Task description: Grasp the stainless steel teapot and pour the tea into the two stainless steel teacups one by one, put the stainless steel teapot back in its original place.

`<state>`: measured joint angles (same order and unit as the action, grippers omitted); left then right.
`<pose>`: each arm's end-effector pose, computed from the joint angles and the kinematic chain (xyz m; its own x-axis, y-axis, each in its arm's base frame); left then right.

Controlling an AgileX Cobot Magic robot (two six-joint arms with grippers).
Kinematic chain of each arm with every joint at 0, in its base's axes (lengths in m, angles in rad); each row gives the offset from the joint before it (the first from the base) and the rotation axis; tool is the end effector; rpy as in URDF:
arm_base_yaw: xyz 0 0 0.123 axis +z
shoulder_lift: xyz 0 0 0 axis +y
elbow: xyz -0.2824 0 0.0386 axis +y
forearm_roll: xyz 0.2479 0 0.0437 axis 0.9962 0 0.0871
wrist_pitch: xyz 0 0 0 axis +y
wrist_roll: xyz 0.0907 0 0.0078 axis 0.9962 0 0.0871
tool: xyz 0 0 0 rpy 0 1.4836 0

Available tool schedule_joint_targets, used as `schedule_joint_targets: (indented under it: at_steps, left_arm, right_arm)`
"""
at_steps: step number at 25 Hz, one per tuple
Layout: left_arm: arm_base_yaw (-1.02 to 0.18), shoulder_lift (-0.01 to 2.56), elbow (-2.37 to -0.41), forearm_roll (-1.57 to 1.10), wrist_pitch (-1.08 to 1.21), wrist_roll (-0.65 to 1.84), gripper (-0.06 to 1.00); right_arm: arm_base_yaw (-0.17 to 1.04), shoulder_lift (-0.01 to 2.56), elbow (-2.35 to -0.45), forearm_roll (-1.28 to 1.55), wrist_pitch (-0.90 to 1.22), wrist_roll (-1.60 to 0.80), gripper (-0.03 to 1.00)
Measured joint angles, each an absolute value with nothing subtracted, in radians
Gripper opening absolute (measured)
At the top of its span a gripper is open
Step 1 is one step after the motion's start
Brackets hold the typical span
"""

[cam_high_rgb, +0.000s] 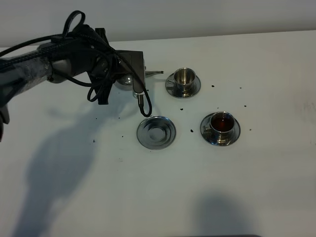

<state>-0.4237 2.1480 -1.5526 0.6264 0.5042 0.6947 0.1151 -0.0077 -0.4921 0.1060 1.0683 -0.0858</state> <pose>0.4376 -0.1690 0.1658 0.0045 0.9995 0.0324 0.7683 -0.0242 0.6397 -0.0066 0.0077 0.2747 -0.4507 -0.0868 -0.8884 -0.2118 0.9772 0.0120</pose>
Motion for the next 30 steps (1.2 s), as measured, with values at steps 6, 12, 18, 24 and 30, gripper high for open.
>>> schedule_joint_targets:
  at_steps: [6, 12, 18, 24, 30]
  left_arm:
    - [-0.426, 2.203, -1.649, 0.647, 0.480, 0.679, 0.22]
    - [-0.439, 2.244, -1.668, 0.655, 0.431, 0.717, 0.22]
    - [-0.459, 2.252, -1.668, 0.717, 0.394, 0.723, 0.22]
    - [-0.467, 2.252, -1.668, 0.773, 0.383, 0.724, 0.22]
    - [-0.468, 2.252, -1.668, 0.847, 0.383, 0.724, 0.22]
  right_arm:
    - [0.115, -0.008, -0.492, 0.106, 1.068, -0.086, 0.22]
    - [0.115, -0.008, -0.492, 0.106, 1.068, -0.086, 0.22]
    - [0.115, -0.008, -0.492, 0.106, 1.068, -0.086, 0.22]
    - [0.115, -0.008, -0.492, 0.106, 1.068, -0.086, 0.22]
    - [0.115, -0.008, -0.492, 0.106, 1.068, -0.086, 0.22]
